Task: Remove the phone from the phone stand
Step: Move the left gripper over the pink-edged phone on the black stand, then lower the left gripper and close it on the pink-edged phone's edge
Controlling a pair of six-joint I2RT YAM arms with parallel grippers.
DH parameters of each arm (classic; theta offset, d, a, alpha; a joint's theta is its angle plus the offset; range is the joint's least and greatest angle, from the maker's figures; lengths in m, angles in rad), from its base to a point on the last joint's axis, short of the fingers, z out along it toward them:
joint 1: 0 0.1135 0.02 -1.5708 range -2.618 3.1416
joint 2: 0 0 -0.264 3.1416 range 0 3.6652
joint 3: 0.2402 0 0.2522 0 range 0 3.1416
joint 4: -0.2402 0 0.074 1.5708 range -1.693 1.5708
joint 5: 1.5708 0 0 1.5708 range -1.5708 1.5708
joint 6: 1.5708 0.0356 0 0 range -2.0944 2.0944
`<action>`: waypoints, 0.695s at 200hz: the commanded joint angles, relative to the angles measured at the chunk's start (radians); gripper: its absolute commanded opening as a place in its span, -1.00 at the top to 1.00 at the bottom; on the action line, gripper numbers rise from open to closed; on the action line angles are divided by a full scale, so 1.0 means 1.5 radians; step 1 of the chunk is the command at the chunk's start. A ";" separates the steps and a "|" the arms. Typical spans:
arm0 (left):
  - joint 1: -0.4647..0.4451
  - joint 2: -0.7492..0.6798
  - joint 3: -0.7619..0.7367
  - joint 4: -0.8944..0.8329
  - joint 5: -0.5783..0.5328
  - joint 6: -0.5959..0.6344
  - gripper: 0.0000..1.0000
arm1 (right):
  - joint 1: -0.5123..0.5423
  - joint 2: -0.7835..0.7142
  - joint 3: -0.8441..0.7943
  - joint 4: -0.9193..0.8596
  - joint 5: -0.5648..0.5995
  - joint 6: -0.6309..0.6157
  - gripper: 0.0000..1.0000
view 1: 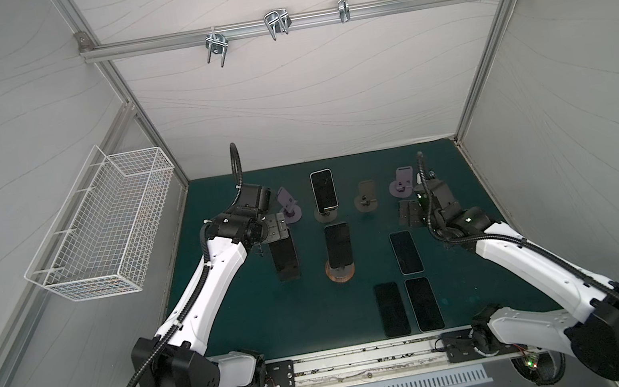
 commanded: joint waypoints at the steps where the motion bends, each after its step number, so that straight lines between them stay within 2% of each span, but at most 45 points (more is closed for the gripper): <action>1: -0.014 0.021 0.024 -0.002 -0.020 -0.025 -1.00 | 0.002 -0.032 -0.016 -0.003 0.015 0.001 -0.98; 49: -0.064 0.011 0.008 0.034 -0.016 -0.025 -0.99 | 0.002 -0.070 -0.042 -0.011 0.033 -0.005 -0.98; 139: -0.064 0.038 -0.006 0.050 -0.006 -0.035 -1.00 | 0.001 -0.076 -0.048 0.000 0.026 -0.015 -0.98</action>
